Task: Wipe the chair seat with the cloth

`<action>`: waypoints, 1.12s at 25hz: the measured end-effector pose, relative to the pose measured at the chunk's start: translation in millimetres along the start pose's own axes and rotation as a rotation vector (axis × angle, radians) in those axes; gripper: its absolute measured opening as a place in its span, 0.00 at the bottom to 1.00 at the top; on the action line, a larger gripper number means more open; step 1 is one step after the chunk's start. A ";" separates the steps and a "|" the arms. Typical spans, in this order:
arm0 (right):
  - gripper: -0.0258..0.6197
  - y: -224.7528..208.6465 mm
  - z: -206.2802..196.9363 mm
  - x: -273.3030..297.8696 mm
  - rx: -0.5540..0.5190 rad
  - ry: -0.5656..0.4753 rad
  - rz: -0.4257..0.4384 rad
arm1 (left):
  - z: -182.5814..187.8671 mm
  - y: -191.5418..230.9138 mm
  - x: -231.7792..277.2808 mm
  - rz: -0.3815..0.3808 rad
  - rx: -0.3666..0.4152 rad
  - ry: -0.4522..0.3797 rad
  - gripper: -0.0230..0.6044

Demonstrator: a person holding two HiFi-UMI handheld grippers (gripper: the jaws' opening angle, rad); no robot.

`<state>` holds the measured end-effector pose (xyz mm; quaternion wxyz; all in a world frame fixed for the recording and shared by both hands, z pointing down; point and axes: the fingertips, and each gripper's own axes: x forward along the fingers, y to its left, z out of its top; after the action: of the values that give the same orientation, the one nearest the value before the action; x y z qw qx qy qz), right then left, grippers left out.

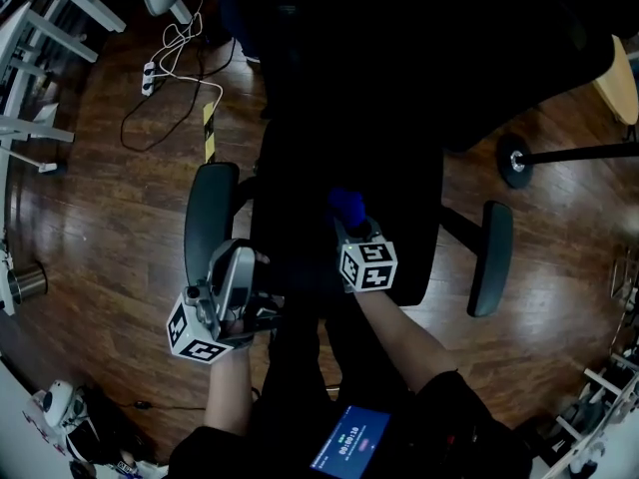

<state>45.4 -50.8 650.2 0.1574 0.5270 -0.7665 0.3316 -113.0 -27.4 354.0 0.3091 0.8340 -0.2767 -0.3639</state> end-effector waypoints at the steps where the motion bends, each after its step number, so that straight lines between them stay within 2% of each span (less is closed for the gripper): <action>1: 0.18 26.1 -1.8 13.3 -0.001 0.010 0.048 | 1.7 -0.3 -1.0 0.002 0.005 -0.002 0.02; 4: 0.18 90.4 -12.8 45.2 -0.031 0.047 0.145 | 5.5 -0.2 -4.6 0.014 0.014 -0.009 0.02; 7: 0.18 133.4 -36.5 64.2 -0.035 0.107 0.198 | 8.8 1.4 -11.9 0.026 0.020 -0.010 0.02; 10: 0.18 145.0 -71.9 71.0 -0.053 0.176 0.214 | 9.8 6.8 -20.5 0.038 0.024 -0.007 0.02; 13: 0.18 131.6 -82.6 66.4 -0.066 0.160 0.198 | 11.4 9.3 -26.2 0.045 0.021 -0.012 0.02; 16: 0.18 92.8 -84.2 55.3 -0.039 0.155 0.123 | 9.0 8.2 -26.3 0.043 0.014 -0.011 0.02; 19: 0.18 28.4 -88.3 27.8 -0.008 0.158 0.020 | 2.8 3.8 -18.8 0.030 0.008 -0.002 0.02; 25: 0.18 -127.5 -97.5 -79.1 0.057 0.120 -0.250 | -7.5 -1.2 -8.1 0.014 0.003 0.011 0.02; 28: 0.18 -172.6 -90.9 -119.4 0.085 0.076 -0.345 | -11.5 -5.5 -4.4 0.004 0.003 0.014 0.02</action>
<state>240.3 55.7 705.1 0.2185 0.6441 -0.6435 0.3511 -105.3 -17.2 358.2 0.3107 0.8364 -0.2767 -0.3569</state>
